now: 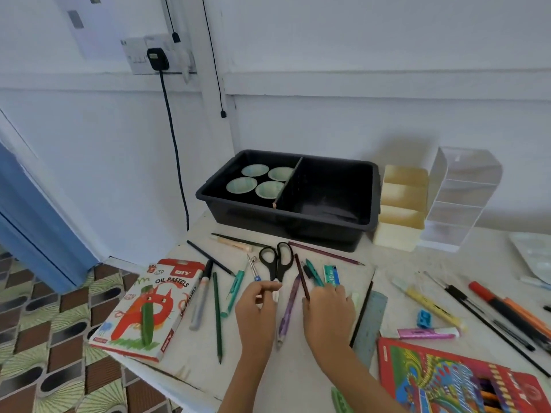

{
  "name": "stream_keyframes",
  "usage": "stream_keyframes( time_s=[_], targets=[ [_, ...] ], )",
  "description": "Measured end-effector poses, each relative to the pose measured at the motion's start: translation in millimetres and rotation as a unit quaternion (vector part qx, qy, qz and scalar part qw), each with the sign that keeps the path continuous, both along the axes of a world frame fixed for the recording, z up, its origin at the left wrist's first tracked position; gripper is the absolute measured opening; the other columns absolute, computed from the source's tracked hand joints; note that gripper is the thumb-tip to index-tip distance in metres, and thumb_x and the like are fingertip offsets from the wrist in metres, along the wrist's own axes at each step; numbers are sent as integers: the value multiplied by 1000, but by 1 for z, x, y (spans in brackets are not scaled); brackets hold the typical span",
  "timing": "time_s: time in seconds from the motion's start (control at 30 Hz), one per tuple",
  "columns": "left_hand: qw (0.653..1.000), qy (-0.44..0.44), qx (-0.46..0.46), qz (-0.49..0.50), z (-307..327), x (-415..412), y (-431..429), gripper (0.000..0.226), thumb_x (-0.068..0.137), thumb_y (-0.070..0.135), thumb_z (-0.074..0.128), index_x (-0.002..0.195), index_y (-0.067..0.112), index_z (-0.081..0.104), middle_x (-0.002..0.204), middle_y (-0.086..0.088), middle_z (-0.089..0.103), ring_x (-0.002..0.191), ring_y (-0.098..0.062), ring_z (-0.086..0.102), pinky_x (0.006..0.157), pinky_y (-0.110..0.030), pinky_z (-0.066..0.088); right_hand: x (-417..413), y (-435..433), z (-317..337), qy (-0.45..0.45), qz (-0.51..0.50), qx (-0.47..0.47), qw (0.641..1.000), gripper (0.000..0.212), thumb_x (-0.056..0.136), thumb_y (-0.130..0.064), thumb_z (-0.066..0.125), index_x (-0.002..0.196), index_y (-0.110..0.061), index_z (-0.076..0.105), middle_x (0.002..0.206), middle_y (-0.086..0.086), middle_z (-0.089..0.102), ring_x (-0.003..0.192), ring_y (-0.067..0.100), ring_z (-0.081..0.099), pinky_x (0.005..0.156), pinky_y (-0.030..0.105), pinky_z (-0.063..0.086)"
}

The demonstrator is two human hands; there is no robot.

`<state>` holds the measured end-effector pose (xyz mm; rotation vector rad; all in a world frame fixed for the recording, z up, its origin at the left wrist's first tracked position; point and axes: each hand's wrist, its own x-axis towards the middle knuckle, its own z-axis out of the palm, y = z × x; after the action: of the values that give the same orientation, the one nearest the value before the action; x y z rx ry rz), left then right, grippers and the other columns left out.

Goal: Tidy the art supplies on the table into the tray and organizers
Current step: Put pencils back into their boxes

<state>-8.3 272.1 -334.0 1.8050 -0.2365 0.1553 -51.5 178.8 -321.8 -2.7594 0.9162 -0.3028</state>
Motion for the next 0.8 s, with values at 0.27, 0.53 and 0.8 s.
stream_keyframes(
  time_s=[0.27, 0.53, 0.8],
  targets=[
    [998, -28, 46, -44, 0, 24, -21, 27, 88, -4, 51, 86, 19, 65, 86, 13, 63, 88, 7, 57, 75, -5, 44, -13, -40, 23, -240, -88, 270, 928, 13, 82, -20, 70, 95, -16, 71, 91, -3, 68, 79, 3, 59, 63, 10, 44],
    [967, -73, 180, -163, 15, 56, -78, 22, 92, 9, 52, 108, 20, 62, 106, 9, 56, 103, -5, 51, 88, -16, 37, -46, -100, 58, -427, -144, 425, 785, 6, 78, -19, 75, 83, -17, 73, 73, -2, 72, 68, 12, 66, 67, 18, 53],
    [844, -185, 379, -330, 22, 77, -120, 32, 97, 16, 46, 128, 19, 56, 126, 2, 57, 115, -15, 51, 97, -23, 35, -76, -127, 58, -516, -205, 454, 697, 12, 88, -21, 61, 88, -14, 71, 78, 0, 73, 74, 13, 68, 68, 19, 56]
  ],
)
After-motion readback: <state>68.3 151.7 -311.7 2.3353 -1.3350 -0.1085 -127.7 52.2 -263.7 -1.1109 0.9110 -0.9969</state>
